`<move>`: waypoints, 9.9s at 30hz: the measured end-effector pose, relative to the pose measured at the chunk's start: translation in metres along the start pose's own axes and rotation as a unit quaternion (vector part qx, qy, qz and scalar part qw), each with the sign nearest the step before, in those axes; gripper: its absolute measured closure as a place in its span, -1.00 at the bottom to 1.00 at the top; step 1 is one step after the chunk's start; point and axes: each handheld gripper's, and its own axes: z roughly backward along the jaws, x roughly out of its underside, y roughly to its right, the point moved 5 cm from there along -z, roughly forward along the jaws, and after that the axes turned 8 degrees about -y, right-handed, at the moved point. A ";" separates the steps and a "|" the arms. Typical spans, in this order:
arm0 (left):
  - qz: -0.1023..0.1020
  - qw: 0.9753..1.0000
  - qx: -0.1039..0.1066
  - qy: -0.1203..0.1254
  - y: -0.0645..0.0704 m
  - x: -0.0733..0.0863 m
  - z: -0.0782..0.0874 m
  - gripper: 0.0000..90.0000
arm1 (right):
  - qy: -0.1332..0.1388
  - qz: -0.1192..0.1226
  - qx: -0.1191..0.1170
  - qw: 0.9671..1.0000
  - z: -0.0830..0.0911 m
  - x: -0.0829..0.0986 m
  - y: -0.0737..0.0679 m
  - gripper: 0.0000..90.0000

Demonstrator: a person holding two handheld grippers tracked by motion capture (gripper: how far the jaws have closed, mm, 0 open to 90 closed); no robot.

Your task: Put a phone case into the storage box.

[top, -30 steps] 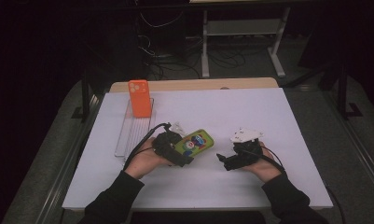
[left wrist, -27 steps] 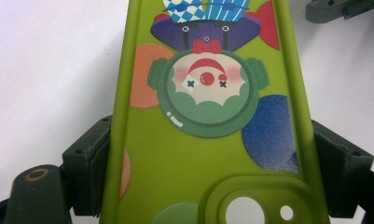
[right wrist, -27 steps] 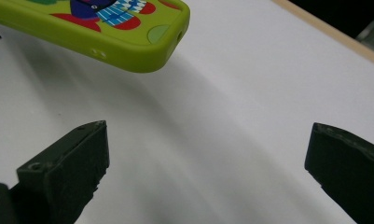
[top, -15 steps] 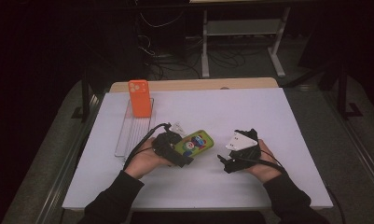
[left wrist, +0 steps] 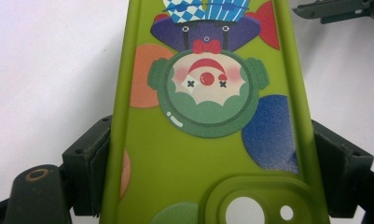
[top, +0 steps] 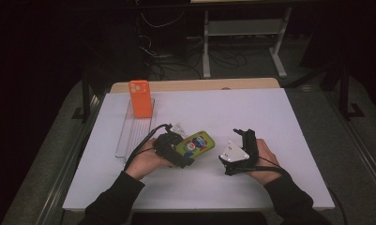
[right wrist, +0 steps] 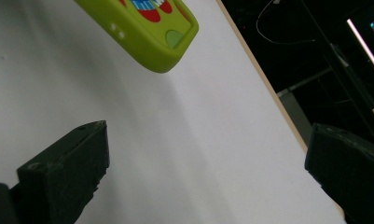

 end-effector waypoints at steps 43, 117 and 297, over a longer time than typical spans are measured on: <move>0.003 1.000 0.006 0.003 0.001 -0.002 0.003 -0.65 | 0.039 0.272 0.187 0.943 0.008 -0.023 -0.022 -0.74; -0.007 0.999 0.021 0.043 -0.005 0.006 0.022 -1.00 | 0.023 0.255 0.144 0.956 -0.011 -0.033 -0.033 0.68; 0.339 0.877 -0.312 0.137 -0.223 0.003 0.061 -0.73 | -0.019 -0.316 -0.186 0.930 0.026 0.063 0.014 -1.00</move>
